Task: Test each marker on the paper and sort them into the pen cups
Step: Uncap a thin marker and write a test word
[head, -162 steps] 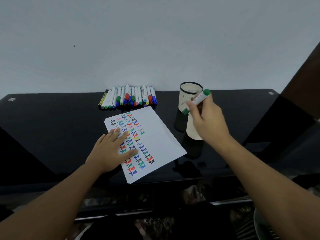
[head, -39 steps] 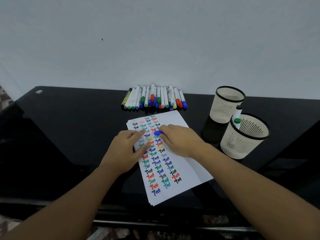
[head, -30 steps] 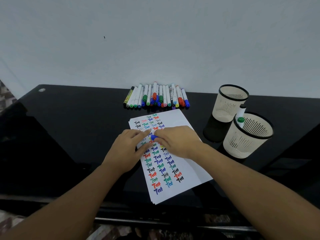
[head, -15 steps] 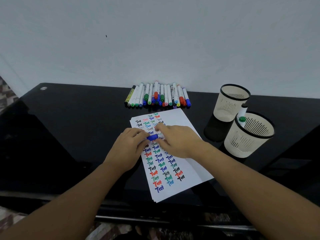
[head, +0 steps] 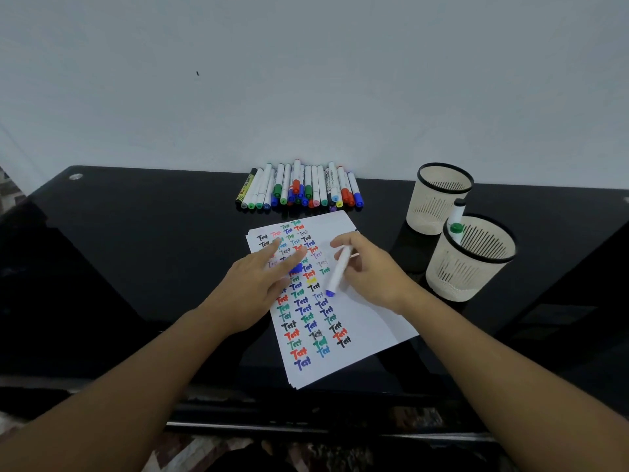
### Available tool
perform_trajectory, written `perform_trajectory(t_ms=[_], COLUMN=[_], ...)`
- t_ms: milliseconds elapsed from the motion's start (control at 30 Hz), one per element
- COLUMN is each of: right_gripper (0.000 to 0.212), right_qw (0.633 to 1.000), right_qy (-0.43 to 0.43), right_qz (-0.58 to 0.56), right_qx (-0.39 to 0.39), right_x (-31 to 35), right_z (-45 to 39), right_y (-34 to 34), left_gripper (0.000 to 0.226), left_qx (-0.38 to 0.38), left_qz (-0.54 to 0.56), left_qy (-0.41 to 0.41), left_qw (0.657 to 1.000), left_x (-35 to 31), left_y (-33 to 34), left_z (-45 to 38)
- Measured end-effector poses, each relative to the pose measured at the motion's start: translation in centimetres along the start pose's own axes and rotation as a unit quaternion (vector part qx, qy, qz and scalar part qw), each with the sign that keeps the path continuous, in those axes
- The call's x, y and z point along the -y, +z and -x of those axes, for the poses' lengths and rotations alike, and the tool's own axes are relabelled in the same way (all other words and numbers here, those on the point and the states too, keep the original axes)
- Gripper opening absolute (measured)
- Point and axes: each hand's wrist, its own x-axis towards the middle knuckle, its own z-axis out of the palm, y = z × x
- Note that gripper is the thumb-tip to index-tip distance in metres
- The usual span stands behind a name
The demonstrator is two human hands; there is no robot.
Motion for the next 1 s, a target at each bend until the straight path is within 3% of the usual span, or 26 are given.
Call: perform_trajectory(t_ms=[200, 367, 500, 633, 767, 1000], right_gripper=[0.009, 0.032, 0.011, 0.034, 0.012, 0.009], right_qw=[0.994, 0.987, 0.979, 0.983, 0.985, 0.988], right_qy=[-0.021, -0.004, 0.016, 0.047, 0.002, 0.001], right_qz=[-0.071, -0.091, -0.145, -0.109, -0.108, -0.104], right_qx=[-0.084, -0.13, -0.142, -0.141, -0.135, -0.112], right_x=[-0.7, -0.2, -0.9, -1.2, -1.2, -1.1], right_z=[0.6, 1.0, 1.3, 1.4, 1.8, 1.6], right_y=[1.2, 1.9, 2.4, 2.8, 2.8, 2.7], left_gripper=[0.054, 0.052, 0.051, 0.059, 0.061, 0.06], left_qx=[0.003, -0.026, -0.052, -0.047, -0.036, -0.059], left_qz=[-0.036, -0.006, 0.01, 0.025, 0.031, 0.028], left_qy=[0.033, 0.032, 0.026, -0.005, -0.025, -0.036], left_qw=[0.999, 0.999, 0.998, 0.999, 0.999, 0.997], left_x=[0.2, 0.4, 0.0, -0.4, -0.5, 0.0], left_y=[1.1, 1.7, 1.4, 1.2, 1.2, 1.7], left_z=[-0.2, 0.1, -0.1, -0.2, -0.3, -0.4])
